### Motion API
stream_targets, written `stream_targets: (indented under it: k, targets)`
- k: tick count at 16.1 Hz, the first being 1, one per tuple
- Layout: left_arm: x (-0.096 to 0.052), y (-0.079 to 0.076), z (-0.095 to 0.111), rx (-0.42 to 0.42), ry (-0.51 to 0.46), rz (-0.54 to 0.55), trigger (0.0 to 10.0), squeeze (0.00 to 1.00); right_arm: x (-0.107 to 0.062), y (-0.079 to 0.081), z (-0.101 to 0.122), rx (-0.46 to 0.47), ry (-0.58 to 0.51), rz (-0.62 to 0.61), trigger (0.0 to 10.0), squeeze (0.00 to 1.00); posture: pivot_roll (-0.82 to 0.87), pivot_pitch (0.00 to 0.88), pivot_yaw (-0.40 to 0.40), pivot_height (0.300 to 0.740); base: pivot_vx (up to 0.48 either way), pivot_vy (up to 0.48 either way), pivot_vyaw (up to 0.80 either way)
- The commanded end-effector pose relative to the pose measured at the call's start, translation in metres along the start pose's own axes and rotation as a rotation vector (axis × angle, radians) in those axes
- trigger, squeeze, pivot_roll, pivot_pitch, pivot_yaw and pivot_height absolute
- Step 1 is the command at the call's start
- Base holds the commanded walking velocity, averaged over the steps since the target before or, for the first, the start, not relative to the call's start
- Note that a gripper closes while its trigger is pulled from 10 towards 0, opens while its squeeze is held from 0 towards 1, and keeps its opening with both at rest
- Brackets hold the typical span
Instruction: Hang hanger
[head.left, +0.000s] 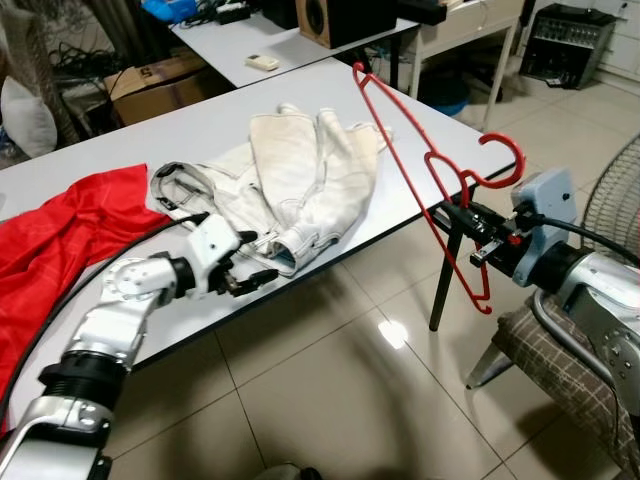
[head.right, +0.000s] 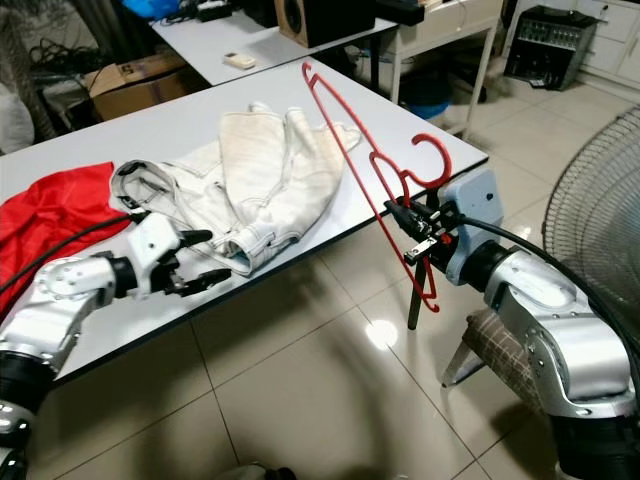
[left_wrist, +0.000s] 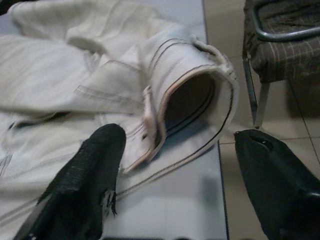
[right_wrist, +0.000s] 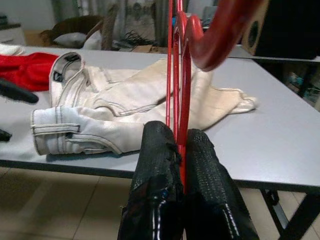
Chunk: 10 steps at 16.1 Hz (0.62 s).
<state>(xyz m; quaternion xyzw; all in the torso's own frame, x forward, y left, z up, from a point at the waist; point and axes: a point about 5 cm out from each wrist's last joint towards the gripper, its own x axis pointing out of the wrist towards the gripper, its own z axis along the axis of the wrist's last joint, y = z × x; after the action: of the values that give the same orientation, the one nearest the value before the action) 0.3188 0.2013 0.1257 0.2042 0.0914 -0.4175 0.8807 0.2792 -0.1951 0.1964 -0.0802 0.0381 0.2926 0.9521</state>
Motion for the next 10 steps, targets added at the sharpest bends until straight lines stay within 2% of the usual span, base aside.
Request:
stream_targets:
  k: [1, 3, 5, 7, 8, 10]
  targets:
    - [-0.012, 0.010, 0.005, -0.044, -0.043, 0.061, 10.0, 1.00, 0.008, 0.003, 0.003, -0.019, 0.000, 0.032, 10.0, 0.00, -0.10, 0.000, 0.120, 0.740, 0.000, 0.000, 0.00]
    - [-0.026, 0.019, 0.012, -0.145, -0.130, 0.181, 10.0, 1.00, 0.022, 0.013, 0.007, -0.038, 0.020, 0.154, 10.0, 0.00, -0.09, 0.000, 0.114, 0.740, 0.000, 0.000, 0.00]
    - [-0.038, 0.015, 0.013, -0.193, -0.149, 0.213, 10.0, 1.00, 0.036, 0.025, 0.010, -0.054, 0.062, 0.318, 10.0, 0.00, -0.05, 0.000, 0.089, 0.740, 0.000, 0.000, 0.00]
    - [-0.053, -0.001, 0.006, -0.197, -0.096, 0.186, 10.0, 1.00, 0.053, 0.035, 0.011, 0.026, 0.106, 0.482, 10.0, 0.00, -0.01, 0.000, 0.059, 0.740, 0.000, 0.000, 0.00]
    - [-0.066, -0.009, 0.003, -0.200, -0.059, 0.186, 10.0, 1.00, 0.063, 0.041, 0.013, 0.120, 0.123, 0.574, 10.0, 0.00, 0.03, 0.007, 0.045, 0.740, 0.000, 0.000, 0.00]
    - [-0.079, -0.012, 0.002, -0.212, -0.033, 0.203, 10.0, 1.00, 0.069, 0.046, 0.010, 0.208, 0.145, 0.635, 10.0, 0.00, 0.04, 0.015, 0.040, 0.740, 0.000, 0.000, 0.00]
